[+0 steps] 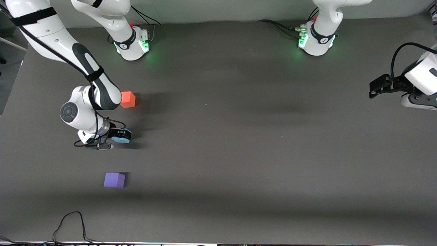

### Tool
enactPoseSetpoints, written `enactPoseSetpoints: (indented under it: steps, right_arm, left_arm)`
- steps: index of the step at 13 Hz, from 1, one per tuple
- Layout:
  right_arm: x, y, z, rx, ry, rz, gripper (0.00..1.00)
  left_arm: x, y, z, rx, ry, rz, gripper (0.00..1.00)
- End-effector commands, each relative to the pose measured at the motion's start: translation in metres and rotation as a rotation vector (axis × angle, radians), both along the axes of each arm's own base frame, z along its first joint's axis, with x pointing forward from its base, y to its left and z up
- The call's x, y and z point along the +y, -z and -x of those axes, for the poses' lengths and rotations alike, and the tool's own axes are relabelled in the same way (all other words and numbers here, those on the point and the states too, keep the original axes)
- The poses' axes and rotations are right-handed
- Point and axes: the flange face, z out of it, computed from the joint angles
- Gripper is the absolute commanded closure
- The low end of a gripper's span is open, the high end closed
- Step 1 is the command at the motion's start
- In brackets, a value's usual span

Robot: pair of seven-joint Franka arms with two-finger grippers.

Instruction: Place blue block between orange and purple blocks

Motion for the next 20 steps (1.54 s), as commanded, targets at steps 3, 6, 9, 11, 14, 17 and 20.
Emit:
enactPoseSetpoints:
  steps: [3,6,9,11,14,17,20]
  right_arm:
    - [0.005,-0.058,-0.015,-0.003,-0.033,0.020,0.00]
    - [0.005,-0.178,-0.022,0.053,-0.061,0.046,0.00]
    - [0.015,-0.285,-0.009,0.027,-0.070,0.063,0.00]
    - [0.026,-0.345,-0.006,0.034,-0.088,0.064,0.00]
    - [0.034,-0.406,-0.004,0.042,-0.093,0.009,0.00]
    - [0.040,-0.422,-0.007,0.001,-0.146,-0.002,0.00]
    - [0.042,-0.419,-0.010,-0.007,-0.149,-0.003,0.00]
  left_arm:
    - [0.000,-0.003,-0.001,0.004,0.000,-0.012,0.00]
    - [0.000,-0.003,-0.001,0.004,0.000,-0.012,0.00]
    - [0.000,-0.004,0.000,0.002,0.000,-0.012,0.00]
    - [0.000,-0.003,-0.001,0.004,0.000,-0.012,0.00]
    - [0.000,-0.003,-0.001,0.002,0.000,-0.012,0.00]
    - [0.000,-0.003,-0.001,0.002,0.000,-0.012,0.00]
    - [0.000,-0.002,-0.001,0.001,0.000,-0.012,0.00]
